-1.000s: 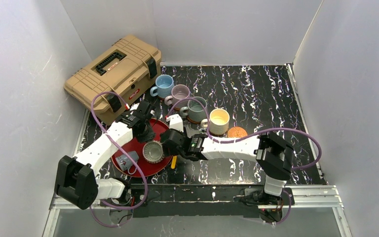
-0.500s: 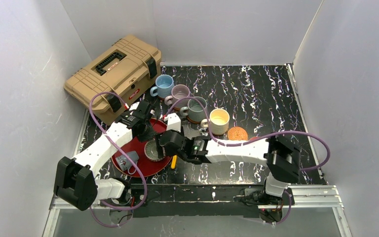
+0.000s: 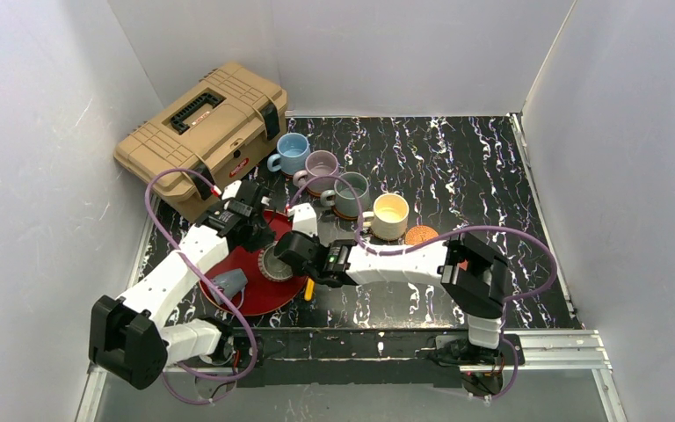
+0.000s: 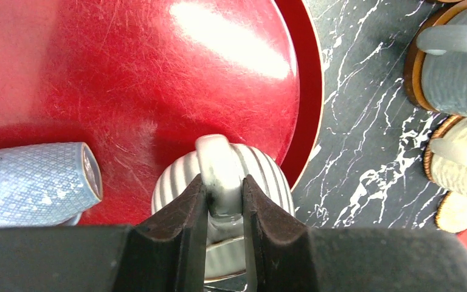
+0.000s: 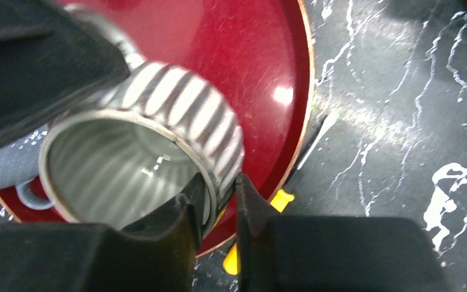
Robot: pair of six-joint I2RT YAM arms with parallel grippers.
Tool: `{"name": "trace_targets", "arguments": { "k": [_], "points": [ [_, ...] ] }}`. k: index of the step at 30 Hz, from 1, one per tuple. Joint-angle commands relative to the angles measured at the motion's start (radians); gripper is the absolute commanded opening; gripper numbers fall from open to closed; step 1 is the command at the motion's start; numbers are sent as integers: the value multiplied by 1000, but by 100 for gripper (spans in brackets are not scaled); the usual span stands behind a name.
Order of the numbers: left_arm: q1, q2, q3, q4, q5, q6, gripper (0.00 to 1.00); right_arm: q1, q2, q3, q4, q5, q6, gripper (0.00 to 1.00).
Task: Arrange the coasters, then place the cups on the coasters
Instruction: Pick up the cup from the tray, then place the cup on the coaster.
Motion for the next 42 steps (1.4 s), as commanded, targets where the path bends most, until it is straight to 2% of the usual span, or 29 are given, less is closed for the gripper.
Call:
{"name": "trace_targets", "arguments": {
  "k": [1, 3, 5, 6, 9, 11, 13, 15, 19, 23, 27, 29, 30, 38, 42],
  "points": [
    [7, -56, -22, 2, 19, 13, 0, -19, 4, 40, -31, 63, -24, 15],
    [7, -67, -24, 4, 44, 40, 0, -28, -9, 38, -41, 79, -29, 2],
    [8, -91, -26, 2, 61, 75, 8, -42, -28, 26, -41, 82, -34, 1],
    [8, -109, -28, 1, 67, 95, 15, -51, -42, 17, -35, 79, -41, 1],
    [8, -180, -28, -5, 89, 156, 53, -77, -79, -3, -16, 57, -80, 1],
    [8, -225, -22, -15, 111, 208, 71, -97, -101, -8, -11, 29, -118, 1],
    [9, -263, -6, -42, 122, 255, 83, -123, -120, -8, -19, -9, -155, 1],
    [9, -295, 19, -79, 123, 305, 90, -165, -140, -19, -32, -72, -183, 1],
    [9, -338, 62, -134, 144, 416, 94, -257, -210, -58, -30, -260, -308, 1],
    [9, -367, 75, -129, 267, 599, 93, -326, -293, -54, -115, -460, -477, 1],
    [8, -381, 78, -106, 601, 761, 90, -378, -351, -11, -303, -644, -659, 1],
    [7, -370, 74, -105, 832, 799, 86, -379, -390, -2, -385, -680, -732, 1],
    [7, -366, 70, -108, 882, 811, 85, -379, -407, -3, -416, -693, -748, 1],
    [-4, -363, 65, -136, 1027, 935, 86, -372, -486, 9, -601, -845, -810, 1],
    [-49, -323, 53, -68, 1131, 911, 86, -339, -475, 32, -641, -882, -812, 1]
  ]
}}
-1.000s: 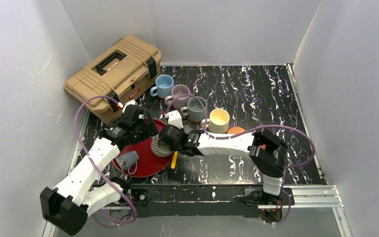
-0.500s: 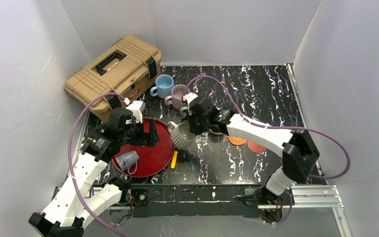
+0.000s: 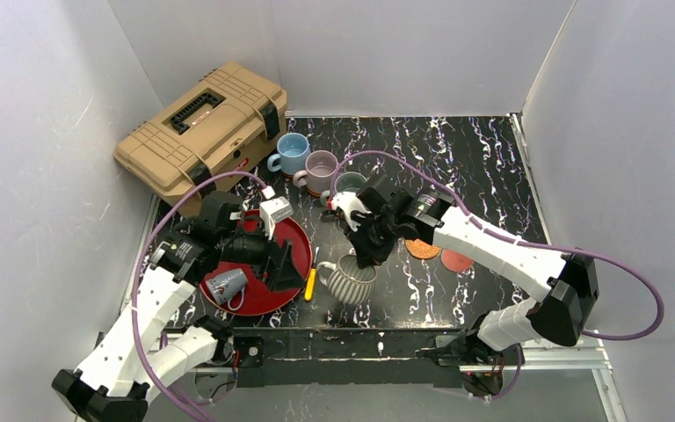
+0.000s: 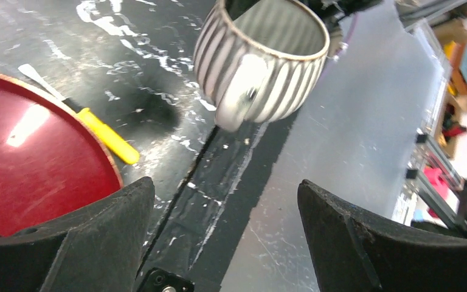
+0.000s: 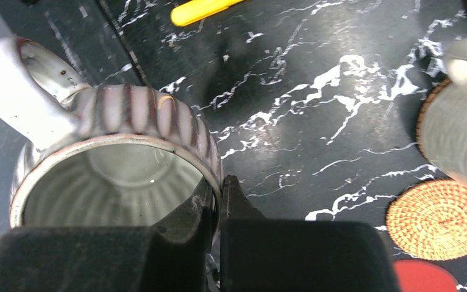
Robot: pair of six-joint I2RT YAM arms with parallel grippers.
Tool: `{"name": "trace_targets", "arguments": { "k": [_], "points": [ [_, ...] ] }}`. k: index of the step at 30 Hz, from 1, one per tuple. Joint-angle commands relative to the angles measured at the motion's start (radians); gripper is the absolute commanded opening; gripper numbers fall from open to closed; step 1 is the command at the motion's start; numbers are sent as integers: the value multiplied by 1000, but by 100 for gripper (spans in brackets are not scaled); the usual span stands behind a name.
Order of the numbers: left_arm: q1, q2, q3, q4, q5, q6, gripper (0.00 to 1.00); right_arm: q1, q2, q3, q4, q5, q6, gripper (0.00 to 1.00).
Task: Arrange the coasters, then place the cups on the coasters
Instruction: Place the cup on the coaster.
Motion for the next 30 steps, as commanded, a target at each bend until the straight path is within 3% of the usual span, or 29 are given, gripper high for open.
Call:
{"name": "trace_targets", "arguments": {
  "k": [1, 5, 15, 21, 25, 29, 30],
  "points": [
    [-65, 34, 3, 60, 160, -2, 85, 33, -22, 83, -50, -126, -26, 1],
    [-156, 38, -18, 141, 116, -45, 85, 36, -2, 107, -54, -140, -32, 1],
    [-227, 54, -67, 246, 15, -111, 81, 63, 24, 146, -81, -171, -39, 1],
    [-262, 86, -55, 274, 14, -135, 45, 71, 26, 145, -94, -153, -39, 1],
    [-288, 107, -63, 279, 31, -140, 32, 72, 15, 141, -78, -139, -30, 1],
    [-311, 100, -80, 279, 40, -139, 0, 72, 7, 136, -69, -106, -22, 1],
    [-317, 88, -84, 279, 29, -137, 0, 72, 3, 132, -59, -91, -16, 1]
  ]
}}
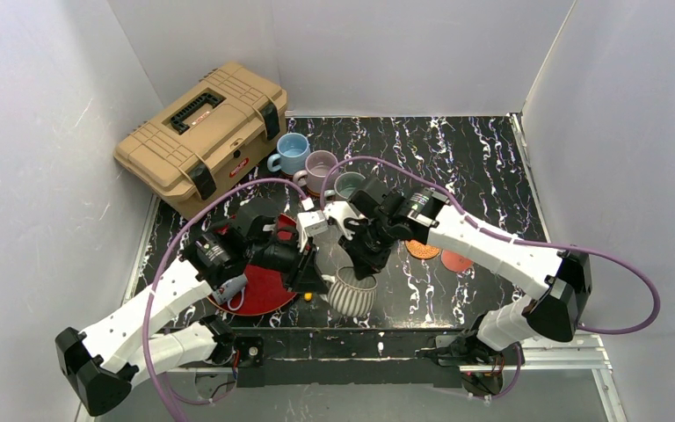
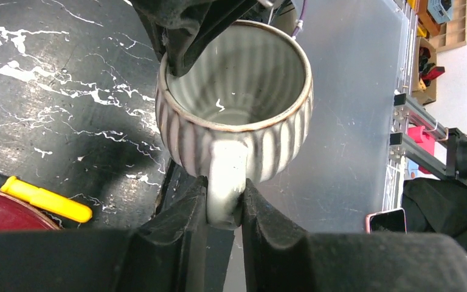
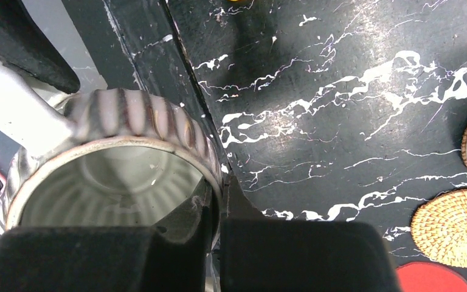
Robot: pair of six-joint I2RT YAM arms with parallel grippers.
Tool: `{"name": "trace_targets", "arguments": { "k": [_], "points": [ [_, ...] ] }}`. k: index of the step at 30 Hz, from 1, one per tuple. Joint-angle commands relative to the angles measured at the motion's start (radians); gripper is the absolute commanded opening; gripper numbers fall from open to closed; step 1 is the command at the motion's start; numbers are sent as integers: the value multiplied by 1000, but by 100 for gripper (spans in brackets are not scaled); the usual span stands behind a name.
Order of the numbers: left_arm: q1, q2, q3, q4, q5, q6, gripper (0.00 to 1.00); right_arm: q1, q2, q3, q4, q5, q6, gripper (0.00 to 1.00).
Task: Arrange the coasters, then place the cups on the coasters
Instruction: Place the cup on the coaster.
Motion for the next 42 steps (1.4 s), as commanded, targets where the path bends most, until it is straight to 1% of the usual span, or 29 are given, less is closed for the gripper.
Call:
{"name": "trace_targets", "arguments": {
  "k": [1, 2, 3, 4, 5, 6, 8, 9, 10, 11, 13, 15, 18, 24, 30, 31, 35, 36, 38, 42],
  "points": [
    [-29, -27, -26, -3, -8, -22, 0, 11, -40, 39, 76, 26, 27, 1],
    [-33, -49, -32, -2, -42, -18, 0, 11, -46, 33, 85, 63, 41, 1],
    [-36, -76, -42, 5, -93, -15, 0, 10, -52, 28, 95, 100, 57, 5],
    [-39, -107, -57, 20, -137, -11, 0, 9, -57, 23, 101, 144, 92, 20],
    [-39, -142, -77, 42, -177, -11, 0, 7, -63, 18, 106, 176, 116, 32],
    [-41, -171, -98, 65, -212, -9, 0, 2, -66, 13, 109, 197, 136, 39],
    [-43, -214, -119, 83, -278, 3, 0, -6, -65, 5, 116, 232, 194, 61],
    [-44, -228, -124, 84, -309, 14, 0, -10, -64, 4, 119, 241, 221, 70],
    [-49, -238, -128, 84, -342, 27, 0, -10, -64, 1, 123, 254, 258, 78],
    [-52, -249, -132, 84, -376, 41, 0, -13, -68, -3, 129, 279, 303, 83],
    [-60, -272, -141, 86, -436, 68, 0, -21, -82, -19, 150, 317, 391, 90],
    [-71, -288, -151, 89, -504, 94, 0, -36, -103, -46, 190, 348, 497, 92],
    [-89, -316, -169, 107, -570, 122, 0, -55, -132, -97, 254, 338, 613, 93],
    [-123, -325, -187, 127, -645, 174, 0, -70, -162, -166, 367, 358, 752, 93],
    [-152, -324, -203, 174, -680, 183, 0, -72, -117, -196, 457, 313, 810, 91],
    [-156, -324, -205, 182, -689, 184, 0, -72, -108, -199, 463, 285, 814, 90],
    [-174, -326, -211, 212, -720, 187, 0, -72, -79, -212, 464, 263, 821, 87],
    [-177, -325, -214, 220, -720, 188, 0, -72, -70, -218, 467, 250, 823, 85],
    [-181, -317, -219, 232, -781, 183, 0, -66, -49, -227, 466, 243, 826, 80],
    [-189, -307, -225, 235, -836, 179, 0, -50, -13, -235, 465, 258, 835, 74]
  ]
}}
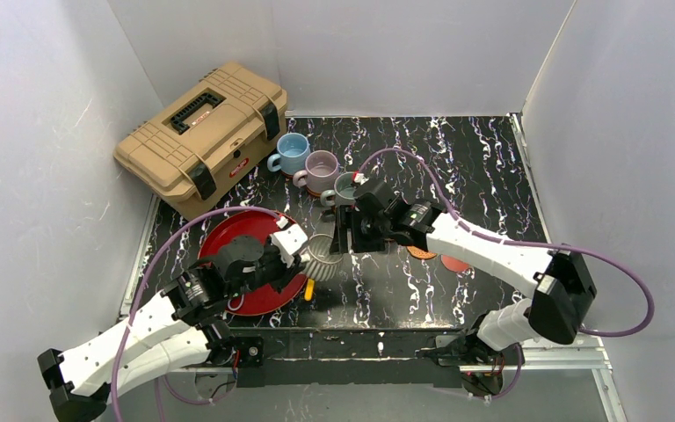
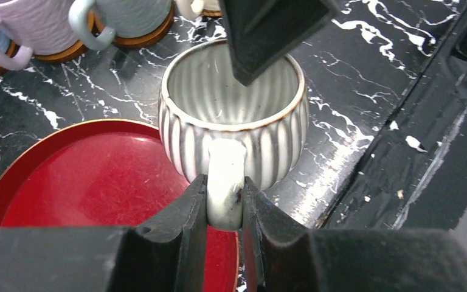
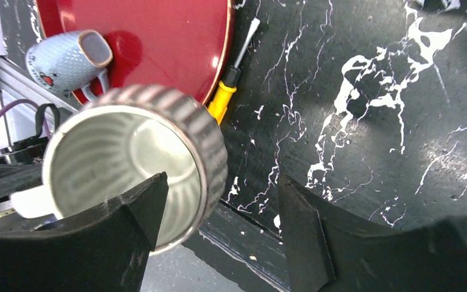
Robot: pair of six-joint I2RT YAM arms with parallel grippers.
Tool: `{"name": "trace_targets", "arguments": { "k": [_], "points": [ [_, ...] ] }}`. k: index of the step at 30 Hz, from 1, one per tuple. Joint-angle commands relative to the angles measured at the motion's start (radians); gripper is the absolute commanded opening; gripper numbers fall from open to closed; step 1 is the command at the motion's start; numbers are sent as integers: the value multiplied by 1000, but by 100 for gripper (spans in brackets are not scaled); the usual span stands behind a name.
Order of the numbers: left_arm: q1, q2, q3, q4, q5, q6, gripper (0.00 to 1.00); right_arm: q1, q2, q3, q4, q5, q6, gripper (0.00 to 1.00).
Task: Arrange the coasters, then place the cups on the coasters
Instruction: Place the cup on the coaster.
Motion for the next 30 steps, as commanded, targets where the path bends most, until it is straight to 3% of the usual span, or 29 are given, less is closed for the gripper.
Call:
{"name": "trace_targets", "arguments": {
  "k": [1, 8, 16, 19, 27, 30],
  "points": [
    [-13, -14, -1, 102, -91, 6, 0, 15, 26, -24, 42, -14, 27, 70],
    [-22, -37, -17, 110, -138, 16, 0, 19, 50, -45, 112, -52, 52, 52],
    [-38, -31, -20, 103, -152, 33, 0, 19, 49, -68, 213, -83, 102, 20],
    [-51, -21, -16, 82, -139, 51, 0, 19, 27, -68, 206, -50, 106, 2],
    [-79, 57, 20, 11, -19, 45, 0, 19, -102, -50, 75, 239, 42, 1],
    [-79, 92, 45, -25, 45, 15, 11, 19, -138, -25, 5, 330, -19, 1]
  ]
}}
